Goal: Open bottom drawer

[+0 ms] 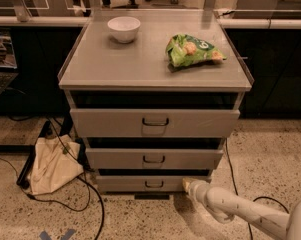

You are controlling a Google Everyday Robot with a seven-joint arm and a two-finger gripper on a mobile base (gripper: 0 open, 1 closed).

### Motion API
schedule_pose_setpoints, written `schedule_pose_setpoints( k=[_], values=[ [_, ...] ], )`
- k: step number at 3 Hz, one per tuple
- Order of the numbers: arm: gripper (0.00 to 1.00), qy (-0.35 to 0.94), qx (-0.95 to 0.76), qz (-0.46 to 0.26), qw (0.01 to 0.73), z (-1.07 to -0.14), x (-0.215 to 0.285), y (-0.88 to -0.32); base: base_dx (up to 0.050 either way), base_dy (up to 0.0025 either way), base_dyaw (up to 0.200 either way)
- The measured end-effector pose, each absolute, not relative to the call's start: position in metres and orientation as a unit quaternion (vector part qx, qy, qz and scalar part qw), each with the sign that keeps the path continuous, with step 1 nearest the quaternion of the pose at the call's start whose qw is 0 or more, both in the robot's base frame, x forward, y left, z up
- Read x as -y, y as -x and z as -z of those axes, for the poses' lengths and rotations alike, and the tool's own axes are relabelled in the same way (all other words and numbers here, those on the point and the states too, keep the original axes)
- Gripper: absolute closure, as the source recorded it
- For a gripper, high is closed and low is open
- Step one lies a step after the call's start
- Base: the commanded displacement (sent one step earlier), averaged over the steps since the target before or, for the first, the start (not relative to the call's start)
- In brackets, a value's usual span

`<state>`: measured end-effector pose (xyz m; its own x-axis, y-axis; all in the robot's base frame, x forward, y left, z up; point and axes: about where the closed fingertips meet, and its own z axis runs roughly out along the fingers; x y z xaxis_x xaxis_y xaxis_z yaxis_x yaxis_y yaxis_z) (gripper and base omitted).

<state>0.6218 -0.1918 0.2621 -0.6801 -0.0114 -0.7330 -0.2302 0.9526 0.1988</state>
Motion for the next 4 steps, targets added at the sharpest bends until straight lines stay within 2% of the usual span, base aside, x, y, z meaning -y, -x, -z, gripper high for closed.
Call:
schedule_pose_setpoints(
  k=[2,3,4],
  values=[
    [1.00,0.070,-0.909,-0.147,0.383,-0.250,0.146,-0.659,0.000,0.00000,0.000],
    [1.00,0.049,-0.908,-0.123,0.397,-0.239,0.137,-0.691,0.000,0.00000,0.000],
    [1.00,0.050,-0.908,-0.121,0.398,-0.239,0.136,-0.691,0.000,0.00000,0.000]
  ],
)
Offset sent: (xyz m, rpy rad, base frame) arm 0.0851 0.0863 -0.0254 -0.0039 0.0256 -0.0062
